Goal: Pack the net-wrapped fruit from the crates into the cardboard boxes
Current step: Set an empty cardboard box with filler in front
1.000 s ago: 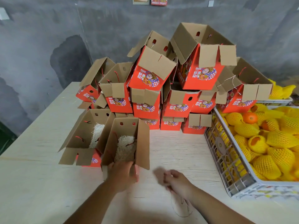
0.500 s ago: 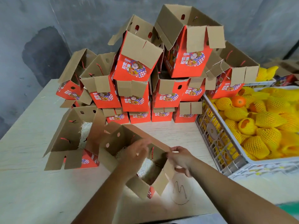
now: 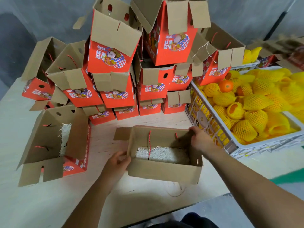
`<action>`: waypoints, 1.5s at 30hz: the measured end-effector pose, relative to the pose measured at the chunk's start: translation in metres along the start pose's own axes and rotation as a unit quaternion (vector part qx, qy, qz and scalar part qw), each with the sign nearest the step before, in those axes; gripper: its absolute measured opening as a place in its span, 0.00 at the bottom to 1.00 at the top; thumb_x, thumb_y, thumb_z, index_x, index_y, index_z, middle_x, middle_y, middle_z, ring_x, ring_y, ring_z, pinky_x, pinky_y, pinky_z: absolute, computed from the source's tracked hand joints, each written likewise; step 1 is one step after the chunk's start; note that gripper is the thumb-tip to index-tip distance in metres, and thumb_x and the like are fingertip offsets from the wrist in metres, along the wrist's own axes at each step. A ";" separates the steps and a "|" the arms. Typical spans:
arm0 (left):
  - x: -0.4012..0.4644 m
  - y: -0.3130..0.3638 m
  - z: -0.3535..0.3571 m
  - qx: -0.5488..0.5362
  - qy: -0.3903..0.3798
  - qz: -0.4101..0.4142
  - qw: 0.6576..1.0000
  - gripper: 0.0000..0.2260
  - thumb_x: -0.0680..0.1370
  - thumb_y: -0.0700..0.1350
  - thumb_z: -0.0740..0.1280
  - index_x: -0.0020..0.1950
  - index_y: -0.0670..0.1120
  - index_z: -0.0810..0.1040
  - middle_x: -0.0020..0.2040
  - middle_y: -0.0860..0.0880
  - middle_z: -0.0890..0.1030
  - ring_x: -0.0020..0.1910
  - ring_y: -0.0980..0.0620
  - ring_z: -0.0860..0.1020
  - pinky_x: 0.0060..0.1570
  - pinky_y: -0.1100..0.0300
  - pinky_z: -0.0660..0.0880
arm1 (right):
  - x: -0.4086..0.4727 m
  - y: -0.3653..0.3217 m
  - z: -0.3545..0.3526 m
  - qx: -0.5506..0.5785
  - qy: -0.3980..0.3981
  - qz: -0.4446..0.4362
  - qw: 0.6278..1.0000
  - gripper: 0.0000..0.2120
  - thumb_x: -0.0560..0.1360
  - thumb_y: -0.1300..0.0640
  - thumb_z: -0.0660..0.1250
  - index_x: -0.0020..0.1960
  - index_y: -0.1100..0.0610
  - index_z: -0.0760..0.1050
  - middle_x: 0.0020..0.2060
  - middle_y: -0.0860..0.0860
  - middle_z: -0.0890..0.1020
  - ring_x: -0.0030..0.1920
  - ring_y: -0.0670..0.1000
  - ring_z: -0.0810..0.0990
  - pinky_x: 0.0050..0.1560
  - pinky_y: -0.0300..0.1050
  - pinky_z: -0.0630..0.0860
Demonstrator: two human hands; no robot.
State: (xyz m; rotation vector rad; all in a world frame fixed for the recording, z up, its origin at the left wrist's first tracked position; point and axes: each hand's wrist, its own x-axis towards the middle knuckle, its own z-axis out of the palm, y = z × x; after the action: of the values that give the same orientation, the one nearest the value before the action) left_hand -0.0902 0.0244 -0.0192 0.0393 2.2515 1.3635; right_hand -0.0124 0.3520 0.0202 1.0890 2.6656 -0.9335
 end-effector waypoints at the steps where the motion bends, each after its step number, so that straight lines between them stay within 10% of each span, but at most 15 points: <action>1: -0.001 0.002 0.006 0.033 0.003 0.011 0.999 0.07 0.82 0.52 0.68 0.60 0.56 0.79 0.47 0.55 0.83 0.38 0.61 0.81 0.34 0.67 0.72 | 0.003 0.007 -0.005 -0.040 -0.011 -0.003 0.999 0.24 0.80 0.62 0.56 0.75 0.49 0.68 0.67 0.59 0.79 0.64 0.61 0.79 0.65 0.52 0.75; 7: 0.005 0.019 0.017 0.176 0.060 0.032 0.982 0.15 0.80 0.57 0.67 0.40 0.48 0.80 0.34 0.51 0.81 0.38 0.50 0.81 0.43 0.54 0.75 | 0.013 0.031 -0.016 -0.164 -0.046 -0.029 0.985 0.35 0.75 0.63 0.61 0.76 0.37 0.60 0.69 0.54 0.75 0.64 0.61 0.78 0.60 0.58 0.78; 10: 0.010 0.038 0.034 0.300 0.200 0.162 0.918 0.11 0.77 0.53 0.72 0.42 0.49 0.74 0.39 0.51 0.76 0.41 0.49 0.76 0.41 0.58 0.69 | 0.023 0.031 -0.019 -0.255 -0.043 -0.073 0.963 0.27 0.77 0.62 0.58 0.73 0.43 0.65 0.68 0.55 0.73 0.68 0.62 0.73 0.62 0.56 0.74; 14: 0.032 0.069 0.064 0.381 0.246 0.227 0.862 0.20 0.73 0.53 0.76 0.62 0.50 0.75 0.59 0.46 0.78 0.58 0.42 0.76 0.57 0.48 0.75 | 0.039 0.020 -0.026 -0.273 -0.042 -0.175 0.945 0.19 0.78 0.52 0.62 0.69 0.49 0.71 0.66 0.54 0.73 0.68 0.61 0.71 0.64 0.56 0.74; 17: 0.059 0.074 0.066 0.475 0.140 0.113 0.861 0.39 0.75 0.60 0.72 0.80 0.52 0.60 0.74 0.47 0.73 0.72 0.41 0.72 0.71 0.43 0.69 | 0.055 0.013 -0.026 -0.239 -0.143 -0.089 0.956 0.24 0.80 0.40 0.50 0.69 0.52 0.68 0.65 0.57 0.77 0.65 0.61 0.75 0.62 0.56 0.74; 20: 0.075 0.071 0.067 0.404 0.079 -0.017 0.911 0.34 0.75 0.67 0.65 0.77 0.54 0.63 0.70 0.49 0.75 0.67 0.42 0.75 0.65 0.45 0.72 | 0.069 0.010 -0.038 -0.115 -0.237 -0.011 0.965 0.30 0.82 0.36 0.51 0.74 0.56 0.67 0.71 0.58 0.73 0.68 0.59 0.73 0.62 0.49 0.69; 23: 0.075 0.067 0.069 0.297 0.103 -0.090 0.945 0.31 0.74 0.71 0.60 0.73 0.58 0.67 0.70 0.51 0.74 0.70 0.41 0.72 0.69 0.42 0.67 | 0.073 0.014 -0.037 0.079 -0.177 -0.059 0.979 0.24 0.83 0.50 0.65 0.74 0.58 0.67 0.56 0.57 0.83 0.50 0.52 0.81 0.51 0.44 0.77; 27: 0.065 0.062 0.067 0.038 0.155 -0.035 0.987 0.29 0.75 0.59 0.71 0.74 0.55 0.68 0.69 0.52 0.77 0.67 0.44 0.76 0.69 0.40 0.73 | 0.065 0.021 -0.029 0.393 -0.174 -0.087 0.899 0.28 0.81 0.71 0.61 0.76 0.49 0.65 0.47 0.59 0.87 0.47 0.55 0.86 0.45 0.40 0.79; 31: 0.048 0.055 0.064 -0.007 0.198 0.047 0.979 0.11 0.80 0.38 0.67 0.57 0.52 0.76 0.47 0.54 0.82 0.50 0.48 0.82 0.42 0.61 0.77 | 0.072 0.029 -0.045 0.530 -0.267 0.032 0.804 0.15 0.76 0.60 0.56 0.38 0.60 0.78 0.25 0.56 0.75 0.31 0.56 0.71 0.35 0.41 0.71; 36: 0.033 0.050 0.075 -0.021 0.200 0.125 0.972 0.10 0.80 0.35 0.68 0.49 0.51 0.80 0.43 0.59 0.83 0.48 0.56 0.82 0.42 0.71 0.76 | 0.090 0.010 -0.040 0.132 -0.403 -0.115 0.898 0.22 0.80 0.60 0.65 0.70 0.42 0.76 0.59 0.47 0.85 0.53 0.46 0.84 0.52 0.42 0.79; 39: 0.030 0.048 0.082 -0.015 0.221 0.172 0.960 0.11 0.77 0.28 0.67 0.44 0.44 0.80 0.41 0.59 0.83 0.46 0.59 0.82 0.46 0.72 0.75 | 0.088 -0.026 -0.013 -0.110 -0.419 -0.280 0.857 0.34 0.79 0.60 0.66 0.76 0.31 0.63 0.73 0.39 0.72 0.69 0.48 0.76 0.70 0.46 0.72; 42: 0.033 0.044 0.083 -0.031 0.227 0.182 0.956 0.11 0.75 0.26 0.68 0.43 0.42 0.80 0.40 0.58 0.84 0.44 0.58 0.82 0.45 0.69 0.78 | 0.083 -0.054 0.008 -0.160 -0.441 -0.342 0.815 0.30 0.78 0.58 0.64 0.66 0.22 0.68 0.70 0.30 0.71 0.72 0.40 0.69 0.72 0.44 0.64; 45: 0.037 0.044 0.084 -0.026 0.230 0.172 0.957 0.13 0.75 0.26 0.68 0.42 0.45 0.80 0.40 0.58 0.84 0.44 0.59 0.82 0.46 0.72 0.76 | 0.086 -0.059 0.021 -0.122 -0.421 -0.348 0.829 0.19 0.79 0.57 0.67 0.48 0.29 0.80 0.49 0.30 0.82 0.50 0.35 0.81 0.56 0.42 0.75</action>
State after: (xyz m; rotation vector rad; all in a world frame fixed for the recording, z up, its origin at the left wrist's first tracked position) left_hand -0.0961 0.1255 -0.0286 0.1103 2.6829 1.7629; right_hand -0.1171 0.3587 0.0052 -0.3733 2.2410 -0.8252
